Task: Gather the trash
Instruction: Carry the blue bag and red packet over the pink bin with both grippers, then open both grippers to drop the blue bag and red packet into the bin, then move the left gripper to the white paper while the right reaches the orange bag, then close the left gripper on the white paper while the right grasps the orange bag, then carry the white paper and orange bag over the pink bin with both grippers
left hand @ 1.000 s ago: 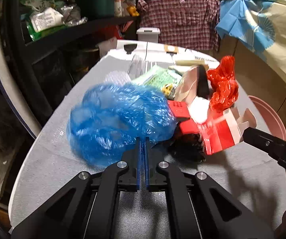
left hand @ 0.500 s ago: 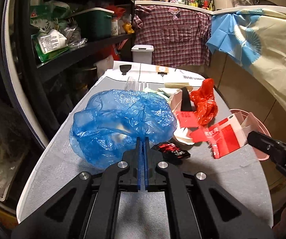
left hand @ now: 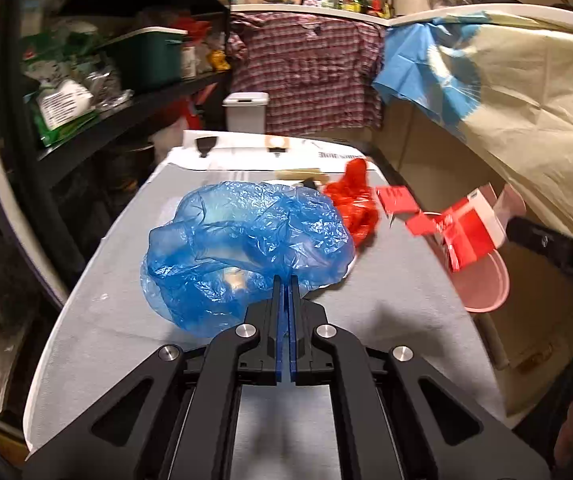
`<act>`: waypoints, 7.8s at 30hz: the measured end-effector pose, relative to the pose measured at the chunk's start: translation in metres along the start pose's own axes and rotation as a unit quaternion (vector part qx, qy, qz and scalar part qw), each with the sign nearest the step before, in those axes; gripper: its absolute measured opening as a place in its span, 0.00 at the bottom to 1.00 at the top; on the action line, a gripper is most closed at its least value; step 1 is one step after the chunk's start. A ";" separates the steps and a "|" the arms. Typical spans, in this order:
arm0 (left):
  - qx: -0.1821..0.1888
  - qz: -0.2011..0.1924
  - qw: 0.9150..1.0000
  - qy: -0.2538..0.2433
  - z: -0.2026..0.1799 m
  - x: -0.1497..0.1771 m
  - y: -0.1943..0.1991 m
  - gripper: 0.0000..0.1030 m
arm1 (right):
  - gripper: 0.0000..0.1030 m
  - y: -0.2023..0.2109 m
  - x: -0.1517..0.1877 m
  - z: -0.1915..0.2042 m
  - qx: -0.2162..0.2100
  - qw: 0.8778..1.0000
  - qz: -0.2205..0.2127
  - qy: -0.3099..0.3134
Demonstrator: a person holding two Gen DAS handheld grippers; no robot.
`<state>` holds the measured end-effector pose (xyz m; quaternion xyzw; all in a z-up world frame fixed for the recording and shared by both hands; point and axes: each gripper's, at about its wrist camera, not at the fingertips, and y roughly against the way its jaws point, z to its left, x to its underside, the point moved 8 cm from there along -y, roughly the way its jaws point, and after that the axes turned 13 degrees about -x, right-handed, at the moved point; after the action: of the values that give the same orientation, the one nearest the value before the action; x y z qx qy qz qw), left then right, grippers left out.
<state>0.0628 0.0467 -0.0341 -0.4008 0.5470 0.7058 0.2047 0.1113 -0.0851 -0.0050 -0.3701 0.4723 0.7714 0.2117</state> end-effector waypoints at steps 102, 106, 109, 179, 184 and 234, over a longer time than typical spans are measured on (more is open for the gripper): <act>0.159 0.009 0.983 -0.090 -0.036 -0.084 -0.028 0.31 | 0.24 -0.024 -0.068 -0.093 0.011 0.998 -0.054 -0.016; 0.132 0.000 0.989 -0.072 -0.003 -0.092 -0.046 0.31 | 0.23 -0.042 -0.060 -0.068 -0.012 0.999 -0.042 -0.009; 0.122 0.009 0.992 -0.040 0.014 -0.088 -0.064 0.31 | 0.22 -0.057 -0.055 -0.050 -0.026 0.999 -0.034 -0.002; 0.088 0.024 0.995 -0.043 0.040 -0.065 -0.100 0.07 | 0.32 -0.133 -0.036 -0.023 -0.061 0.996 0.050 -0.039; 0.081 0.015 0.996 -0.036 0.047 -0.067 -0.090 0.07 | 0.32 -0.115 -0.036 -0.019 -0.060 0.996 0.051 -0.033; 0.142 -0.036 0.987 -0.062 -0.060 -0.079 -0.027 0.07 | 0.32 0.014 -0.063 -0.175 0.058 0.996 0.007 -0.063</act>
<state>0.1499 0.0106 0.0072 -0.3422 0.6136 0.6365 0.3182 0.2067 -0.2450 0.0022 -0.3046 0.5042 0.7661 0.2571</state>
